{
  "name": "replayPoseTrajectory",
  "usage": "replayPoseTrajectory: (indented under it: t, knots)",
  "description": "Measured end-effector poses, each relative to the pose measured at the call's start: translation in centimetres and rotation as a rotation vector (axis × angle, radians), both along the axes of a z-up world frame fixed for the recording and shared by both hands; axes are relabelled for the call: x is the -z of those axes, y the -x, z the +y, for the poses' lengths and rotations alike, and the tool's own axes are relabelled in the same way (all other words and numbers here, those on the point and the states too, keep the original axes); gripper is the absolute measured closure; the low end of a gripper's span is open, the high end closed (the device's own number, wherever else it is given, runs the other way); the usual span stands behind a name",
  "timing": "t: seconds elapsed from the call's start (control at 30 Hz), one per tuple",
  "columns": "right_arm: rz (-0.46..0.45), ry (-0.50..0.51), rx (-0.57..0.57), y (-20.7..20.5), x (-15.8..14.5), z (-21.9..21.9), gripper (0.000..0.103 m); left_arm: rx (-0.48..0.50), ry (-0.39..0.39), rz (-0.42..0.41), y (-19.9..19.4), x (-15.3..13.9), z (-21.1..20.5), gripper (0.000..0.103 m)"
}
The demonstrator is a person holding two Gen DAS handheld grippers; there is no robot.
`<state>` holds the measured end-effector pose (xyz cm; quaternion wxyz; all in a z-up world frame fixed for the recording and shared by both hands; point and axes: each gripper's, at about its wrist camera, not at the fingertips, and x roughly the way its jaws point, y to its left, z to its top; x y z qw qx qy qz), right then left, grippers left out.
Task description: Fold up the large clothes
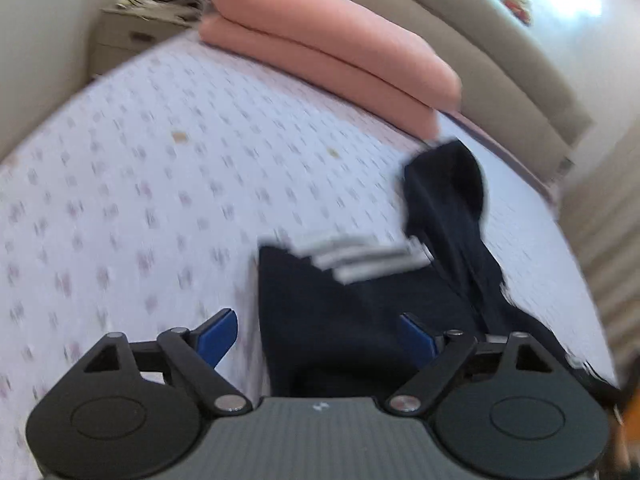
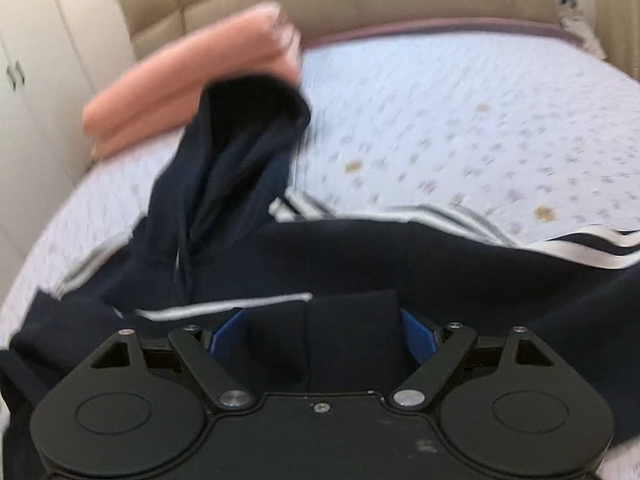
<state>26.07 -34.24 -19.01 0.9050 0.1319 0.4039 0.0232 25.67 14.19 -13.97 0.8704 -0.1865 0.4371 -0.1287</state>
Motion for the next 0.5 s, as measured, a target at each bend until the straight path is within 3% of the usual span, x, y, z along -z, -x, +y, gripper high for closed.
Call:
replayPoseTrajectory:
  t: [0.1, 0.17, 0.2, 0.23, 0.3, 0.33, 0.37, 0.43, 0.5]
  knots:
    - [0.014, 0.038, -0.033, -0.1, 0.6, 0.6, 0.005, 0.162, -0.12, -0.012, 2.6, 1.7, -2.5, 0.014]
    - [0.0, 0.056, -0.047, 0.2, 0.7, 1.0, 0.026, 0.227, -0.234, -0.011, 3.5, 2.6, -4.2, 0.022]
    - [-0.01, 0.062, -0.046, 0.5, 0.5, 1.3, 0.072, 0.233, -0.296, -0.021, 4.5, 2.8, -4.8, 0.026]
    - [-0.017, 0.056, -0.034, 0.7, 0.3, 1.3, 0.089, 0.216, -0.352, -0.035, 4.5, 3.1, -5.5, 0.035]
    - [-0.053, 0.004, -0.007, 1.5, -0.9, 1.0, 0.09, 0.155, -0.463, -0.089, 4.4, 3.1, -6.7, 0.053]
    - [-0.081, -0.012, 0.005, 2.0, -1.7, 0.9, 0.091, 0.12, -0.499, -0.127, 4.8, 2.7, -6.9, 0.07]
    - [-0.121, -0.032, 0.019, 2.6, -2.8, 0.8, 0.091, 0.081, -0.516, -0.16, 5.2, 2.4, -7.0, 0.093]
    - [-0.184, -0.071, 0.04, 3.6, -4.8, 0.2, 0.091, 0.04, -0.514, -0.249, 7.4, 1.3, -6.9, 0.093]
    - [-0.214, -0.101, 0.088, 4.0, -6.4, -0.8, 0.091, 0.039, -0.564, -0.333, 10.0, 1.1, -7.2, 0.093]
